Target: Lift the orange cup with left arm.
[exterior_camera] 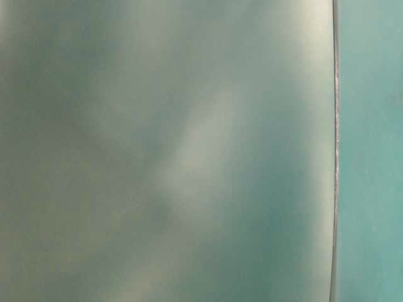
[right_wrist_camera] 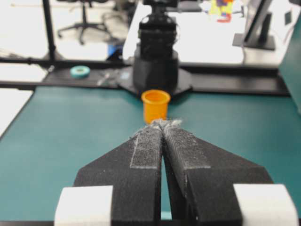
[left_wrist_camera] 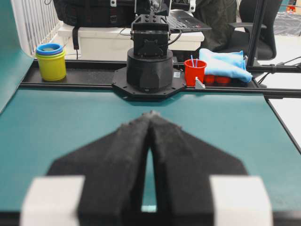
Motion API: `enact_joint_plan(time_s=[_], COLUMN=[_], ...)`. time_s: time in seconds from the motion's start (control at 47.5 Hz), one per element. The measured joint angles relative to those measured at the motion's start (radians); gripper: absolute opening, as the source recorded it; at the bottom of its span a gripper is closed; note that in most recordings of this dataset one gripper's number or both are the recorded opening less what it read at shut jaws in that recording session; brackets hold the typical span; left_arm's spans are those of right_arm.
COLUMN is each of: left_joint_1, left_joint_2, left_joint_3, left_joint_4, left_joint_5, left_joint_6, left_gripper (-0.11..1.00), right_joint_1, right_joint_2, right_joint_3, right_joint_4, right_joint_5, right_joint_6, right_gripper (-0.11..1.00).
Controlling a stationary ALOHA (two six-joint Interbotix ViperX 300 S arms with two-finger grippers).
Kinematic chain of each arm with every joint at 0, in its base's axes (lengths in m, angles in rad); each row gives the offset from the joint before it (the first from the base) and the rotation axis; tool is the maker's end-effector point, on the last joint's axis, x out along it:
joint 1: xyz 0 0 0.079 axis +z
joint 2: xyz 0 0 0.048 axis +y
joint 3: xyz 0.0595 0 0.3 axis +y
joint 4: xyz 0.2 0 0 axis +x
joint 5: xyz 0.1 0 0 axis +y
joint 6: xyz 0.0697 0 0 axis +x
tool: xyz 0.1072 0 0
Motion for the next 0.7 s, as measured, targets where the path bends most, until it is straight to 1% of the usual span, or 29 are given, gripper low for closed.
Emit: enact_joint_plan(time_s=[0.021,0.168,0.442,0.695], left_joint_1=[0.000,0.000,0.000,0.000], left_joint_2=[-0.002,-0.011,-0.072,-0.156], left_joint_3=[0.000,-0.003,-0.011,-0.025], left_joint_4=[0.000,0.012,0.014,0.014], left_joint_5=[0.000,0.143,0.262,0.440], left_joint_6=[0.000,0.018,0.018,0.018], left_gripper=[-0.01,0.00,0.00,0.00], right_joint_1=[0.000,0.000,0.002,0.002], right_joint_2=[0.000,0.002,0.002,0.002], right_joint_3=[-0.002,-0.018,-0.031,-0.029], right_joint_4=[0.000,0.000,0.000,0.000], right_joint_5=[0.000,0.025,0.048,0.051], right_joint_6=[0.000,-0.002,-0.002,0.000], right_gripper=[0.00,0.00,0.00,0.00])
